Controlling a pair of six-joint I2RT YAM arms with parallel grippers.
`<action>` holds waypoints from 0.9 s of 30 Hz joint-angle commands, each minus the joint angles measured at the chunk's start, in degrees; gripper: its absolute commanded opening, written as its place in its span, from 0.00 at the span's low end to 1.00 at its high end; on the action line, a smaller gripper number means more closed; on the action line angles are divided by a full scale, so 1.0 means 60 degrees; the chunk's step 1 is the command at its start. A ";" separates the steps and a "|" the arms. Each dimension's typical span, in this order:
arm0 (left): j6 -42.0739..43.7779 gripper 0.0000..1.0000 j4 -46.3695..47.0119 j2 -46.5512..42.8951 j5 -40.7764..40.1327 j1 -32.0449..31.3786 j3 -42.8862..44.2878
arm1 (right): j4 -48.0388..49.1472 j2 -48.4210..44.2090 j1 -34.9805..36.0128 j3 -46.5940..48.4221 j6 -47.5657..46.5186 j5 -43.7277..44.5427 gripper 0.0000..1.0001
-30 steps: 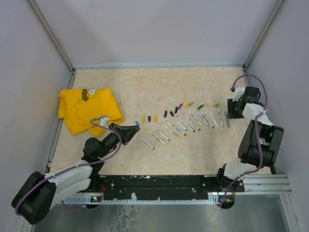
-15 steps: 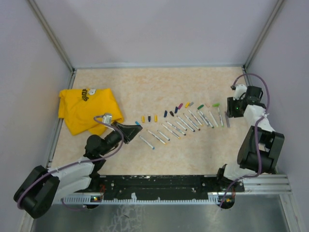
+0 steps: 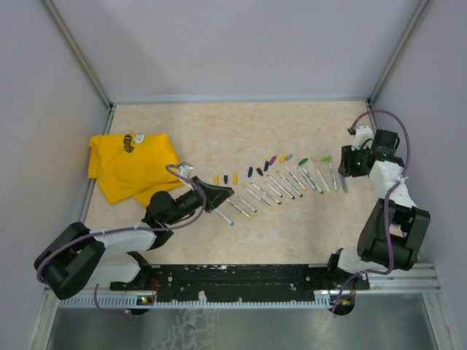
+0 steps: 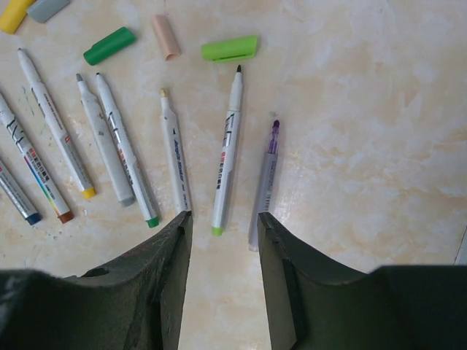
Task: Open the pen caps
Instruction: Place the pen cap at the center of the board.
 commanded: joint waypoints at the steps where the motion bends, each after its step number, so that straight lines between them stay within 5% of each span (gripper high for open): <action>1: 0.0654 0.00 0.0189 0.0779 -0.0386 -0.0639 0.0817 | -0.0013 -0.0383 -0.0127 0.0037 -0.0191 -0.0455 0.41; 27: 0.4187 0.00 -0.1649 0.7064 -0.1389 -0.3005 0.7287 | 0.0139 -0.0548 -0.0406 -0.0289 -0.0281 -0.0817 0.42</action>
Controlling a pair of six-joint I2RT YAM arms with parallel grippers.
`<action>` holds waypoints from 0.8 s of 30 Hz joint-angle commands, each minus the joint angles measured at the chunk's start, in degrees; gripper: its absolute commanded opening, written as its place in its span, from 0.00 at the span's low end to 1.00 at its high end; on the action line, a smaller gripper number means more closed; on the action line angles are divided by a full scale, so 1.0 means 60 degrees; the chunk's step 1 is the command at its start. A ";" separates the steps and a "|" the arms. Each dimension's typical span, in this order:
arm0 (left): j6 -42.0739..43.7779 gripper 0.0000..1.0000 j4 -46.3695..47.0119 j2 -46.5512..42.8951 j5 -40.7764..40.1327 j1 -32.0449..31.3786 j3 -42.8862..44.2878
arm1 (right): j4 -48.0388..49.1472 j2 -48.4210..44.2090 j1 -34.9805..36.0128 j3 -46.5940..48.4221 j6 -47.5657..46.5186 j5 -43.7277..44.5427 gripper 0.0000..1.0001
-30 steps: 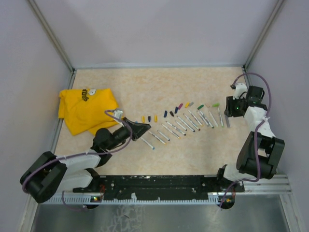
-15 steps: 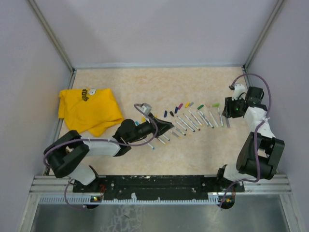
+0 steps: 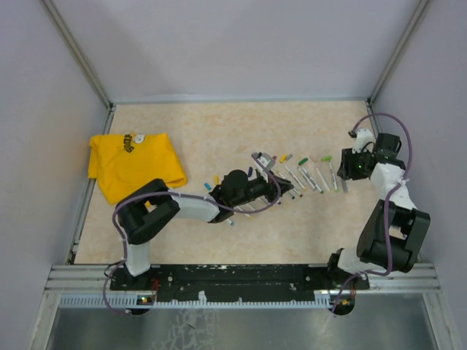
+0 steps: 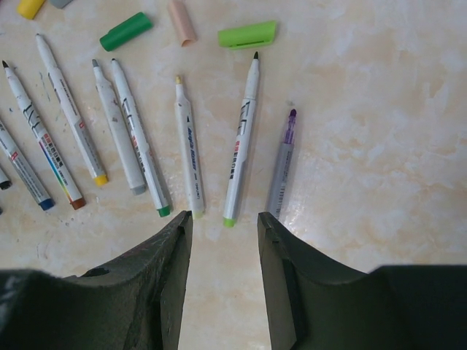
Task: Open the pen caps
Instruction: Place the pen cap at the center of the board.
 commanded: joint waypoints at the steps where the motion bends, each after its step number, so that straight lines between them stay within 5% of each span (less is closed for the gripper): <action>1: 0.0899 0.00 -0.0504 0.0817 -0.0114 -0.0148 0.1144 | 0.0339 -0.0434 -0.0271 -0.0049 -0.0117 -0.0195 0.41; 24: 0.2248 0.00 -0.4145 0.6277 0.0264 -0.0149 0.9776 | 0.1117 -0.0775 -0.0584 -0.0361 0.0521 0.0273 0.41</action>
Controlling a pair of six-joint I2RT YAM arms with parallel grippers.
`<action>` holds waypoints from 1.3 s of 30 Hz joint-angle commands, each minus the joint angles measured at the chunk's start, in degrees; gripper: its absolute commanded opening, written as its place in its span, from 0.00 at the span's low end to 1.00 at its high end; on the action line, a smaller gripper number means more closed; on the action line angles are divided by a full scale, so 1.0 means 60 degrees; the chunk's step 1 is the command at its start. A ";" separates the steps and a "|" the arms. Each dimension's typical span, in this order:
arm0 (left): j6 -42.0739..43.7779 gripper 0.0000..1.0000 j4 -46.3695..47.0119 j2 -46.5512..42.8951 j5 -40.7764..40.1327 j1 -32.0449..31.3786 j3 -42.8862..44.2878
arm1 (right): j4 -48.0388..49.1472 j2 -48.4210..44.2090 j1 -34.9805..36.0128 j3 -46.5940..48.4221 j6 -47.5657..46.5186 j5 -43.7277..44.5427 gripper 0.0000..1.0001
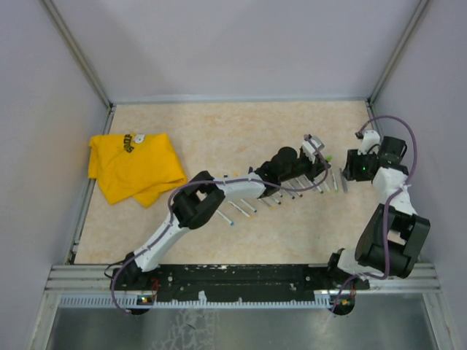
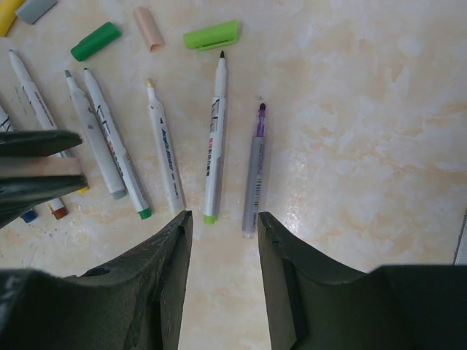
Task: Open the pen caps
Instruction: Place the pen cap at the center of the board.
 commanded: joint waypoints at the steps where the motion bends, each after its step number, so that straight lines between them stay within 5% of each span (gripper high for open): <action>1: 0.0373 0.00 -0.1082 0.1169 0.0047 -0.0021 0.1856 | 0.0629 -0.0531 -0.0150 0.0011 0.0318 0.0183 0.41; 8: 0.0145 0.01 -0.0830 0.2690 -0.0361 0.0065 0.4260 | 0.0804 -0.0659 -0.0328 -0.0086 0.0595 0.0025 0.41; 12: -0.1051 0.00 -0.0474 0.2709 0.0065 0.0322 0.4185 | 0.0317 -0.0552 -0.0419 0.0033 0.0136 -0.0895 0.41; 21: -0.2144 0.00 0.1769 -0.0253 -0.0039 0.0565 -0.0097 | -0.0383 -0.1034 -0.0753 0.0004 -0.1000 -0.3134 0.39; 30: -0.3449 0.00 0.3807 -0.3405 -0.1533 0.0580 -0.4735 | -0.0874 -0.2217 -0.0526 -0.0180 -0.2408 -0.5642 0.38; 36: -0.4058 0.00 0.5446 -0.5596 -0.2585 0.0580 -0.8546 | -0.1838 -0.2727 0.0592 -0.0402 -0.5021 -0.6752 0.38; 39: -0.4165 0.00 0.6096 -0.6842 -0.3195 0.0580 -1.0181 | -0.2035 -0.2714 0.1203 -0.0233 -0.4869 -0.6997 0.41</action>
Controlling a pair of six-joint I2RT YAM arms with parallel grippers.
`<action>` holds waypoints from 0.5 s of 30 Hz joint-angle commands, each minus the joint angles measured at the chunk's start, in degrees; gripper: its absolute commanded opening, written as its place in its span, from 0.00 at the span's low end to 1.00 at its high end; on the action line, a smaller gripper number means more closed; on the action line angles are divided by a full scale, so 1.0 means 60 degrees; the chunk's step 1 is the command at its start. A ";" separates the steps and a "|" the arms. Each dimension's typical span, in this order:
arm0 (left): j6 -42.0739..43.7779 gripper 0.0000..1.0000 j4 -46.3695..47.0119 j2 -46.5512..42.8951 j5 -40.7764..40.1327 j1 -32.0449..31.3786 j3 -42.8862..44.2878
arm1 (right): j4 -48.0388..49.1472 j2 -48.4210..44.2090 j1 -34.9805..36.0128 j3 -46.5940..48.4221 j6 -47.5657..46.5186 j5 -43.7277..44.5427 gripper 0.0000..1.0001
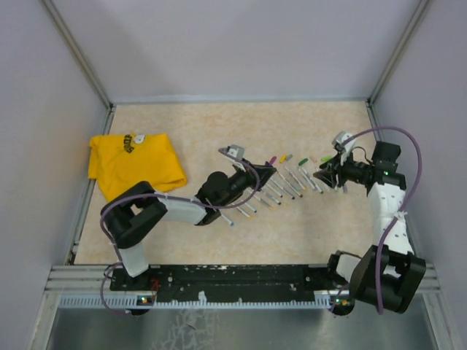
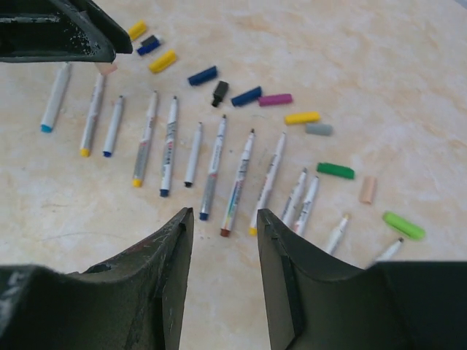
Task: Open the pen caps
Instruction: Place the pen cap at the center of the board.
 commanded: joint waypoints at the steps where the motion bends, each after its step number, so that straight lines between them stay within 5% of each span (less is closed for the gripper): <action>1: -0.0387 0.00 0.1638 -0.1566 -0.1133 -0.0048 -0.1888 | -0.0415 -0.0244 0.0924 0.0159 -0.0812 -0.0905 0.41; 15: -0.1973 0.00 0.1489 -0.3593 -0.1184 -0.0014 -0.4219 | 0.1395 -0.0102 0.4068 -0.0405 0.1217 0.0416 0.41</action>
